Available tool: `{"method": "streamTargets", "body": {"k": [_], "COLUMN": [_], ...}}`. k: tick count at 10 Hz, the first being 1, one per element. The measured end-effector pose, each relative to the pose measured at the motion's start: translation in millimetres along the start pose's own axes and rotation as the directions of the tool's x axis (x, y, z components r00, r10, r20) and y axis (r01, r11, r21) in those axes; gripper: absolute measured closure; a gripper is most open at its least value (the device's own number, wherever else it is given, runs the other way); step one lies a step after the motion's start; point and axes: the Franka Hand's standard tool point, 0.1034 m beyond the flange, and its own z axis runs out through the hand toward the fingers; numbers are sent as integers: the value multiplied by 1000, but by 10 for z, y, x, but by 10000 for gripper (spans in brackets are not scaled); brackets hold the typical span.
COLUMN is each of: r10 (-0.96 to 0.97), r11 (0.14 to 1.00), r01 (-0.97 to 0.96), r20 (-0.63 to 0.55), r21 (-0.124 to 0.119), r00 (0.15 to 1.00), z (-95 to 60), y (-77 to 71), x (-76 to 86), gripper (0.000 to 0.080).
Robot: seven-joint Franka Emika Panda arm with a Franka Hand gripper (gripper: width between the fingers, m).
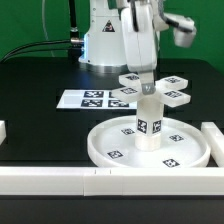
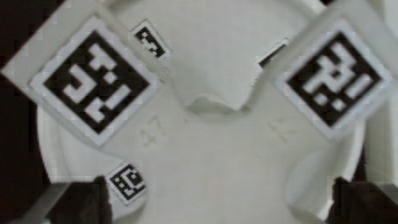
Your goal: Assemble round table
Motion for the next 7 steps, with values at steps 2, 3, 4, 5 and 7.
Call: {"method": "streamTargets", "body": {"k": [2, 3, 4, 5, 7], "r10": [2, -3, -31, -69, -397], "r11": [1000, 1000, 999, 998, 915], "r01": [-2, 3, 31, 69, 396], "r20": [21, 19, 18, 14, 7], "r21": [18, 14, 12, 0, -80], "r00": [1000, 1000, 999, 998, 918], "z": [-142, -112, -97, -85, -35], "y": [21, 31, 38, 50, 3], "x": [-44, -37, -35, -44, -127], "gripper": [153, 150, 150, 150, 150]}}
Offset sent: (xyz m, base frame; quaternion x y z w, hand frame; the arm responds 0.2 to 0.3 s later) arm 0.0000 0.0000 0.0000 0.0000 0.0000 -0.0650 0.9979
